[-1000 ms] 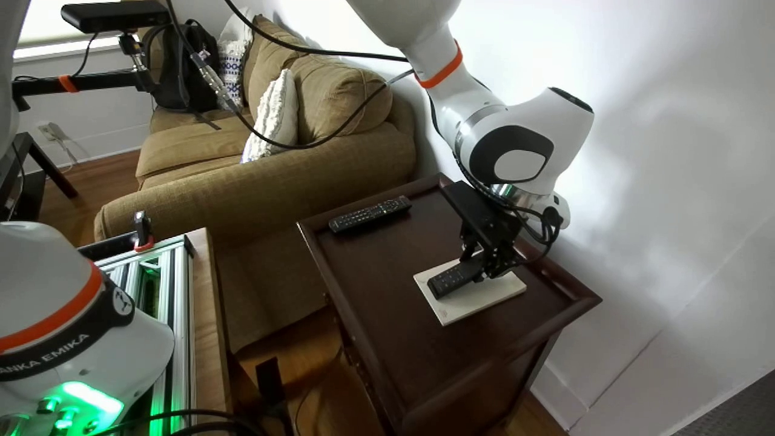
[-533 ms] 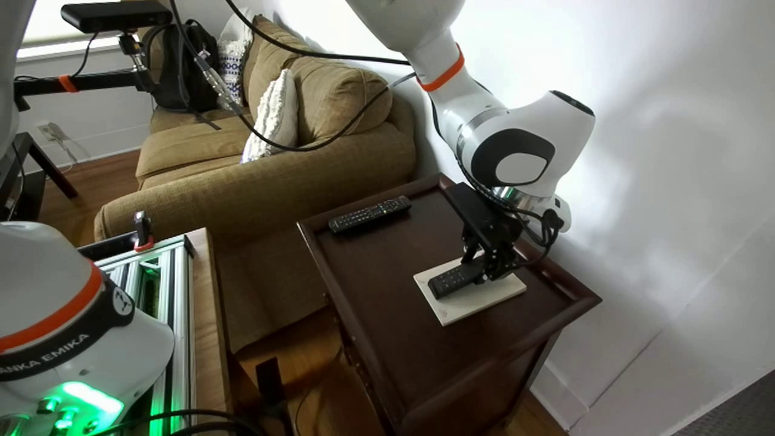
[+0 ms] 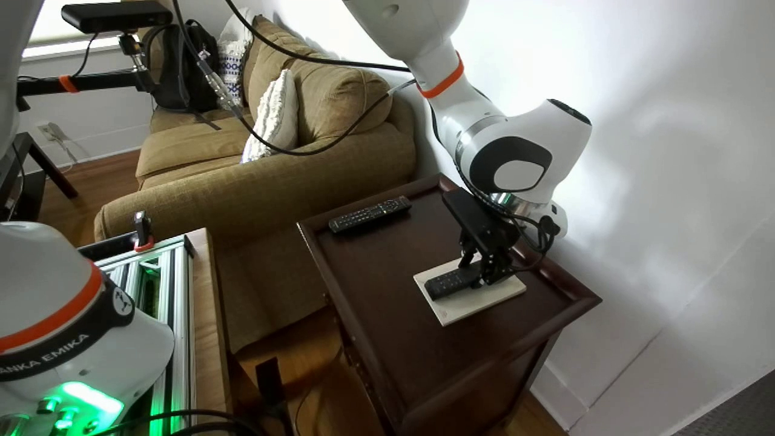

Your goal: Turn the white book over and then put the black remote on the right on top of the white book

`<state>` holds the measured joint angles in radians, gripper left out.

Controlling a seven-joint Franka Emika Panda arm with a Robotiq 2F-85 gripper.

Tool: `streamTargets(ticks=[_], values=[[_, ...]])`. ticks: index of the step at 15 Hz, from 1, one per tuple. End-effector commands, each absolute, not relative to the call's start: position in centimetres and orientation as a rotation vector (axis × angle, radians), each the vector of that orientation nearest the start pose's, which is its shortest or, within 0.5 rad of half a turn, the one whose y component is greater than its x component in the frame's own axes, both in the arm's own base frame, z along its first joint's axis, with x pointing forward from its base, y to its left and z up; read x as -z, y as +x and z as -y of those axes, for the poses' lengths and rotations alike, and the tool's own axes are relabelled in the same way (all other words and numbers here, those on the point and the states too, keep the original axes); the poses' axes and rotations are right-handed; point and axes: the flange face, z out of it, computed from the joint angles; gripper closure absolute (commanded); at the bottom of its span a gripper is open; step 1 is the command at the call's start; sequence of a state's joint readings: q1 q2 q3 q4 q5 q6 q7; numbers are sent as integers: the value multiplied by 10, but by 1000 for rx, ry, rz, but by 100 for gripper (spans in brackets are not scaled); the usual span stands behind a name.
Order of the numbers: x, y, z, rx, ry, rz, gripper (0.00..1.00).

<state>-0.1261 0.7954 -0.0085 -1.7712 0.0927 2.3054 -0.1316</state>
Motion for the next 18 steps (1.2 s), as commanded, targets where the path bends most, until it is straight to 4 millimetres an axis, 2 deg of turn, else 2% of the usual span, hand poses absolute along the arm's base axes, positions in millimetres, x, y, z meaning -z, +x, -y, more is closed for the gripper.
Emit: streamTargets(ticks=[1,6,7,8,11,13,18], values=[[-83,616,82,-422,-3026,-122,75],[-84,616,81,-421,-3029,-114,75],[-85,616,81,-412,-3027,-115,45],[-88,616,81,-402,-3036,-108,24],[-99,615,80,-369,-3057,-97,4],[-109,615,79,-345,-3076,-92,0],[-142,609,68,-237,-3169,-89,0]])
